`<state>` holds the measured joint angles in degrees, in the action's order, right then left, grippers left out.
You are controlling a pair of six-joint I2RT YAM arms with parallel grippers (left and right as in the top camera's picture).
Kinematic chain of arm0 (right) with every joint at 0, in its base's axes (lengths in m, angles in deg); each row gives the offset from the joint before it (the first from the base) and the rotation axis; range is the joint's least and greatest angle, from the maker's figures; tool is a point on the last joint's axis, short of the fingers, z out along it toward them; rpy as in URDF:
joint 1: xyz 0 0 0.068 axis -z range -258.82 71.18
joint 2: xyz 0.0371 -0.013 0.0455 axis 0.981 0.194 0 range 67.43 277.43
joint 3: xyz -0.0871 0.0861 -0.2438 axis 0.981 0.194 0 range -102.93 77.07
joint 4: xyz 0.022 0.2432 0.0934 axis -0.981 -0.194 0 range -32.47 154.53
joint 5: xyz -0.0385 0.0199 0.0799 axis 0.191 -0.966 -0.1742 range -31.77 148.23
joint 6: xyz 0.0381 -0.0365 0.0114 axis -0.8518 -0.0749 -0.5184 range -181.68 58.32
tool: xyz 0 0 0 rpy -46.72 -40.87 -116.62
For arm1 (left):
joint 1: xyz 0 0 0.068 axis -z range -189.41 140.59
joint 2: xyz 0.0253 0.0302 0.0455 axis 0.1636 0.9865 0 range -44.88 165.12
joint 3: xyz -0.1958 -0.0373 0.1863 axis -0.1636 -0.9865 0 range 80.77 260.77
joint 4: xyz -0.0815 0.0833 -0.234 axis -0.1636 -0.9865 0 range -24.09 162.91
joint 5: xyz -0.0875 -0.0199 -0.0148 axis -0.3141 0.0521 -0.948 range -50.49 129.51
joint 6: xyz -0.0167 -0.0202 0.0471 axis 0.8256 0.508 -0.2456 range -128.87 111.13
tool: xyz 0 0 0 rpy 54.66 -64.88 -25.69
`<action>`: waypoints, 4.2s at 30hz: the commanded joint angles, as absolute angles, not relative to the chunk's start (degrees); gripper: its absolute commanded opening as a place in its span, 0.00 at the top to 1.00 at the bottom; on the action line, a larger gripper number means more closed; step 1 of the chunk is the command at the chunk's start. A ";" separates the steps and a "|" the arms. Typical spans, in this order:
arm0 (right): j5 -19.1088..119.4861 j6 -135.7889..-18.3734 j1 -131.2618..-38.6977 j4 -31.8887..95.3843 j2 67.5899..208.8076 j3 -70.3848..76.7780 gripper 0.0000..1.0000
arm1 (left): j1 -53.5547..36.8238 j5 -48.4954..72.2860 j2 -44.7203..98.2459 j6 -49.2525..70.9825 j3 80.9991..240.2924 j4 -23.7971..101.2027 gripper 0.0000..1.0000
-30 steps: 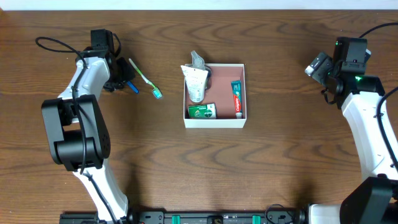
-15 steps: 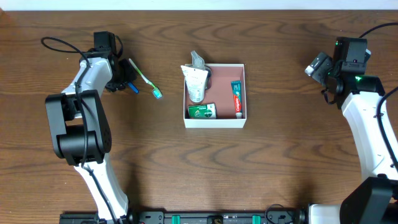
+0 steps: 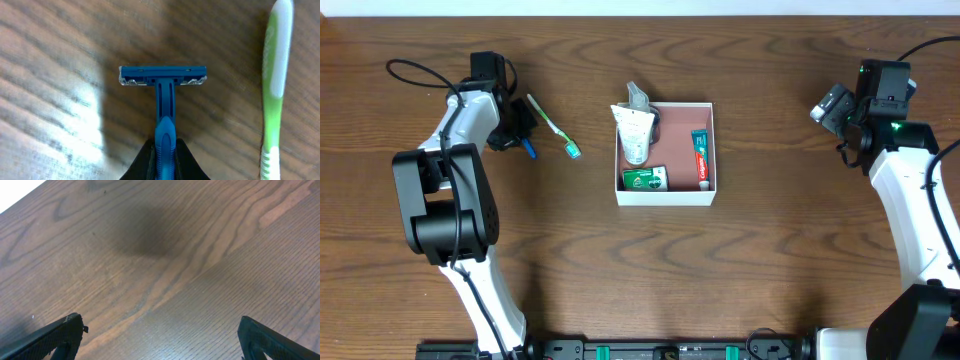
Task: Pack container
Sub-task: 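Grasp the blue razor handle with the left gripper and lift it, then carry the razor over the box and lower it inside with the left gripper, then release the razor and move the left gripper to the green toothbrush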
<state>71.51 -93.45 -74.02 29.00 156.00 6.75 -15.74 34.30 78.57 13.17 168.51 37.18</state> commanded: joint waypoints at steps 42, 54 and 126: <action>71.68 -92.69 -73.52 28.94 156.26 6.57 0.01 | 26.73 30.58 42.25 12.43 174.28 30.91 0.92; 71.71 -92.69 -73.52 28.94 156.26 6.57 0.01 | 32.98 47.06 59.10 17.39 174.28 36.20 0.92; 71.71 -92.69 -73.52 28.94 156.26 6.57 0.01 | 15.34 61.03 41.90 9.67 182.42 17.86 0.48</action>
<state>71.51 -93.45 -74.02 29.00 156.00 6.75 19.25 58.76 38.49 9.15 183.55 18.61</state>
